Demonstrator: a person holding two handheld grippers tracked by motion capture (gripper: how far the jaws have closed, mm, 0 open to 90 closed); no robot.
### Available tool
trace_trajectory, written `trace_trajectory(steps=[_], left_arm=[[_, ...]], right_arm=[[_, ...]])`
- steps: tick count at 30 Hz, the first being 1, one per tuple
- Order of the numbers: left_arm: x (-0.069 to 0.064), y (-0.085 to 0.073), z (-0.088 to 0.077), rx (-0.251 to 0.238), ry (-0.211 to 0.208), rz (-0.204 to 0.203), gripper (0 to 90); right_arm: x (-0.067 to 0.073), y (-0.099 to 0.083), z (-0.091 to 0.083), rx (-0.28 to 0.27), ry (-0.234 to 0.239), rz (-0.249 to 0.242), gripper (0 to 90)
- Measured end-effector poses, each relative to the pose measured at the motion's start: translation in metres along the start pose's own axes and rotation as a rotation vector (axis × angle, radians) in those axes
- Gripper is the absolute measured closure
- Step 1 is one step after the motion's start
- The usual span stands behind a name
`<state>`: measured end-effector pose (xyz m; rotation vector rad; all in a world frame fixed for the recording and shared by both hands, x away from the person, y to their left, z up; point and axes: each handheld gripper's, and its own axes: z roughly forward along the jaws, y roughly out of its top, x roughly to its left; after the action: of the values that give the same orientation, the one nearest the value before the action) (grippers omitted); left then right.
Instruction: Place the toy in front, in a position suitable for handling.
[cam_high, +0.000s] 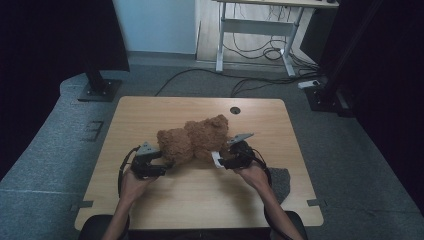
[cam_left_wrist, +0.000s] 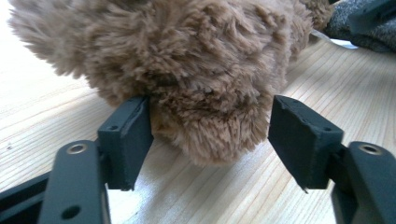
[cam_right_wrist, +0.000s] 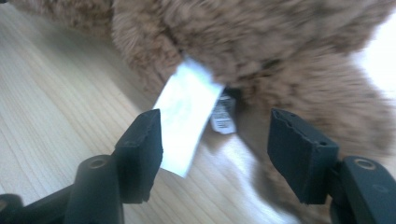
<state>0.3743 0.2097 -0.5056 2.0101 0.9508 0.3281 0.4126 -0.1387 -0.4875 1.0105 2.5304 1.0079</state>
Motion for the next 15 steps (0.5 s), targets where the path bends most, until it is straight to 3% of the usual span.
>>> trace_trajectory(steps=[6, 9, 11, 13, 15], left_arm=[[-0.001, 0.001, 0.003, -0.002, 0.042, 0.0, 40.7], [0.0, 0.003, 0.005, 0.003, 0.051, 0.0, 43.5], [0.0, 0.004, 0.008, 0.006, 0.05, -0.002, 41.3], [0.0, 0.005, 0.012, 0.015, 0.075, 0.002, 32.7], [0.0, 0.005, 0.015, 0.02, 0.086, 0.003, 29.0]], right_arm=[[0.009, -0.001, 0.027, 0.004, 0.045, -0.006, 26.6], [0.012, -0.001, 0.042, 0.006, 0.038, -0.015, 26.6], [0.013, -0.001, 0.053, 0.009, 0.022, -0.019, 26.7], [0.013, -0.001, 0.062, 0.013, 0.027, -0.018, 29.2], [0.014, -0.002, 0.067, 0.009, -0.005, -0.036, 40.5]])
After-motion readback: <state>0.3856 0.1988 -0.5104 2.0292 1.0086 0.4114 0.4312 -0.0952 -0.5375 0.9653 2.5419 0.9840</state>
